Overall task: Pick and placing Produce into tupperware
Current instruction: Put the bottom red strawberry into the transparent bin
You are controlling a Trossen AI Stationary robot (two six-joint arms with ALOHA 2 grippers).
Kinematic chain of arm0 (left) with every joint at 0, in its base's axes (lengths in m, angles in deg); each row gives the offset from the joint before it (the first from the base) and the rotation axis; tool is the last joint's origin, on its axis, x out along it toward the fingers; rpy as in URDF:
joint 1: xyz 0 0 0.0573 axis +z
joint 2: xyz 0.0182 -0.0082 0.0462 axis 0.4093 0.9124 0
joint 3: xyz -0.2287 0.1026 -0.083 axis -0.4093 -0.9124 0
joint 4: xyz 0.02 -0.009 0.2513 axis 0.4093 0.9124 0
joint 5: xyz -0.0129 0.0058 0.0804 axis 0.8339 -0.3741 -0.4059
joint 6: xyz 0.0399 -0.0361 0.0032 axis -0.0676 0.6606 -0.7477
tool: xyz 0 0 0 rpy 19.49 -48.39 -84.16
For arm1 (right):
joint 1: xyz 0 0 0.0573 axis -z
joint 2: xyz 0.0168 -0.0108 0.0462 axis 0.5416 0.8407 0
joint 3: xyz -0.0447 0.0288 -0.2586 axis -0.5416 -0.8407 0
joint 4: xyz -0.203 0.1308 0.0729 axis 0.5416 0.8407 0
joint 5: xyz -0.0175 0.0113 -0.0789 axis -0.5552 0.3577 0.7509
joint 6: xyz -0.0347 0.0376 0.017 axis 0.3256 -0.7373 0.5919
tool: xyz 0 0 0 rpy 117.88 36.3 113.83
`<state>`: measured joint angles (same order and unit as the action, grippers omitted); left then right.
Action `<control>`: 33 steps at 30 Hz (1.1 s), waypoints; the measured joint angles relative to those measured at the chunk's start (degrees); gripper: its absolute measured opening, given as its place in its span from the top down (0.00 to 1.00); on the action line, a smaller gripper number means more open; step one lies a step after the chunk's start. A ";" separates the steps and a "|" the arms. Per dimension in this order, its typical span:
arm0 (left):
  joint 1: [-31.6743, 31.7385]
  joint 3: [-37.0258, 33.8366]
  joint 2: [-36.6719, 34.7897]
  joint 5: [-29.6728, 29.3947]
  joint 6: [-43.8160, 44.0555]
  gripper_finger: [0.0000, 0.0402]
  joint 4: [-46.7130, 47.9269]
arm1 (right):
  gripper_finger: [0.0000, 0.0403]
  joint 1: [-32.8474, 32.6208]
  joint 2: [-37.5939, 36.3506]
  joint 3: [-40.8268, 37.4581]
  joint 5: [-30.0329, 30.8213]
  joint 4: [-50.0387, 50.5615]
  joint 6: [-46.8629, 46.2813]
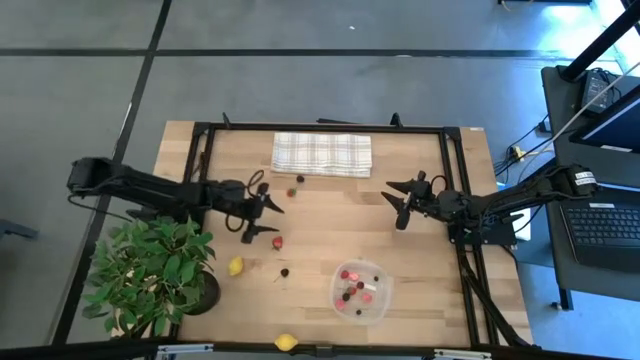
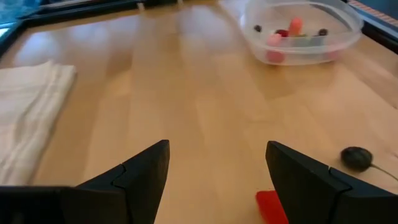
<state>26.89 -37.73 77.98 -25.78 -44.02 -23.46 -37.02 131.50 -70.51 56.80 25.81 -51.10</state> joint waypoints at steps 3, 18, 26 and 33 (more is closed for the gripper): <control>-2.00 0.45 3.78 -0.04 0.04 0.35 -1.74 | 0.55 0.00 -0.01 0.00 -0.06 0.01 -0.02; -6.97 1.21 19.20 0.93 2.07 0.35 -8.97 | 0.55 0.00 0.00 0.00 -0.06 0.11 0.00; -7.16 1.21 25.22 0.22 6.01 0.35 -12.48 | 0.55 -0.02 0.02 0.00 -0.04 0.48 0.02; -7.18 1.18 28.05 0.50 6.35 0.35 -13.00 | 0.55 -0.02 0.02 0.00 -0.04 0.65 0.02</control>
<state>19.71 -36.54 106.03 -25.28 -37.67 -36.47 -37.04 131.52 -70.51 56.76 26.46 -51.08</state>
